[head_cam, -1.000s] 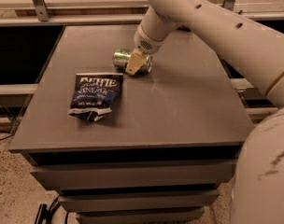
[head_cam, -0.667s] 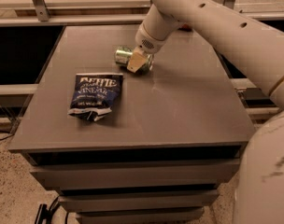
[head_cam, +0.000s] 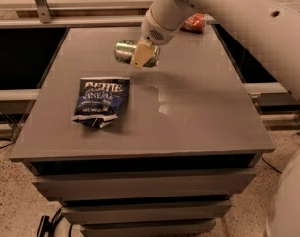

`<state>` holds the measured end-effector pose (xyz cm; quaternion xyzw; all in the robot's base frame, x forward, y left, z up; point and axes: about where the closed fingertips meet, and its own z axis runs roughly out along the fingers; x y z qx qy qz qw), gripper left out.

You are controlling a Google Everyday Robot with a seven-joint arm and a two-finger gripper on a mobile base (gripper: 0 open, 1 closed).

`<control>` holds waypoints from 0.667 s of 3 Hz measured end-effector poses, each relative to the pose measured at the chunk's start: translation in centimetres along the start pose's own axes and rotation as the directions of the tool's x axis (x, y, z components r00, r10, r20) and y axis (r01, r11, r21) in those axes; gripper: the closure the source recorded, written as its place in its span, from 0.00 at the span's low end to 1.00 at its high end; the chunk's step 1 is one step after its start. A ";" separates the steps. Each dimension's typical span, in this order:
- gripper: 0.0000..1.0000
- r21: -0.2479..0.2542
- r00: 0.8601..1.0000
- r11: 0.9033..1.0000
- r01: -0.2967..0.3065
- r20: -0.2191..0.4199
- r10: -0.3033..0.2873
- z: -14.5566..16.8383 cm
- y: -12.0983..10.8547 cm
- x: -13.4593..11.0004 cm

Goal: Pick green can

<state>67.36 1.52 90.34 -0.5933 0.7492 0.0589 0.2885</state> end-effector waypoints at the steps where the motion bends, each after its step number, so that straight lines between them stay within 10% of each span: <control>1: 1.00 0.030 0.999 0.999 0.034 0.023 -0.035 -4.7 0.0 -1.2; 2: 1.00 0.030 0.999 0.999 0.034 0.023 -0.035 -4.7 0.0 -1.3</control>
Offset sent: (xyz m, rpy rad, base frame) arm -0.0213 -0.0228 0.0737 0.0105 -0.0763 0.0141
